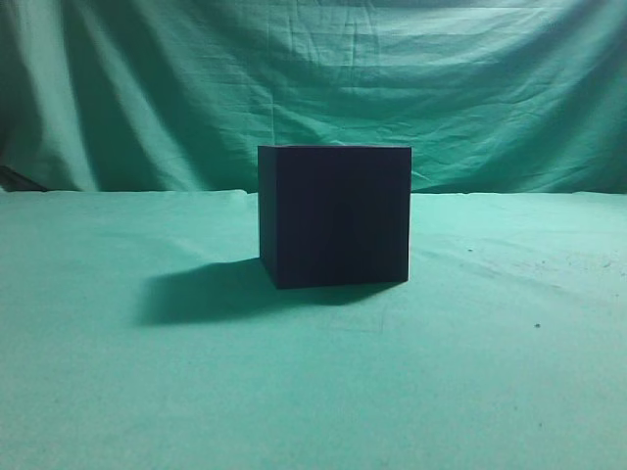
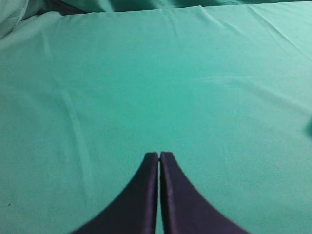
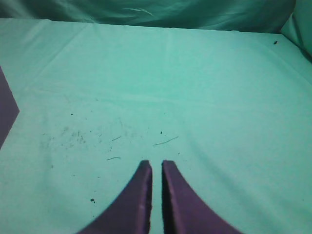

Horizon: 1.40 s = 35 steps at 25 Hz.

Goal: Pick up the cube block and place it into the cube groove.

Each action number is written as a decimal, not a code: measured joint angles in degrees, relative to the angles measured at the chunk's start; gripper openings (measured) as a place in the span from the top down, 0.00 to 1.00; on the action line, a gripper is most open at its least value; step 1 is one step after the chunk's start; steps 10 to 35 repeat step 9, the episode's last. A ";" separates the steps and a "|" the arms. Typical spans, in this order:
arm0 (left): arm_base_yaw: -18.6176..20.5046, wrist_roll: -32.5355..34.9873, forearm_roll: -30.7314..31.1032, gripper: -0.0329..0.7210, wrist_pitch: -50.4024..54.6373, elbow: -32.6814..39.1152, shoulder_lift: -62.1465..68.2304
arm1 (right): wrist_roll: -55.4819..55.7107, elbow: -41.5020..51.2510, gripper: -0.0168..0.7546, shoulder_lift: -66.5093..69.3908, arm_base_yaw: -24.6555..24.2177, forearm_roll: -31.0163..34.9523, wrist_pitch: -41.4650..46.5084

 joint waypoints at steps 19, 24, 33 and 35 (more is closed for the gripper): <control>0.00 0.00 0.00 0.96 0.00 0.00 0.00 | 0.00 0.00 0.91 0.00 -0.09 0.04 0.00; 0.00 0.00 0.00 0.96 0.00 0.00 0.00 | 0.00 0.00 0.91 0.00 -0.09 0.04 0.00; 0.00 0.00 0.00 0.96 0.00 0.00 0.00 | 0.00 0.00 0.91 0.00 -0.09 0.04 0.00; 0.00 0.00 0.00 0.96 0.00 0.00 0.00 | 0.00 0.00 0.91 0.00 -0.09 0.04 0.00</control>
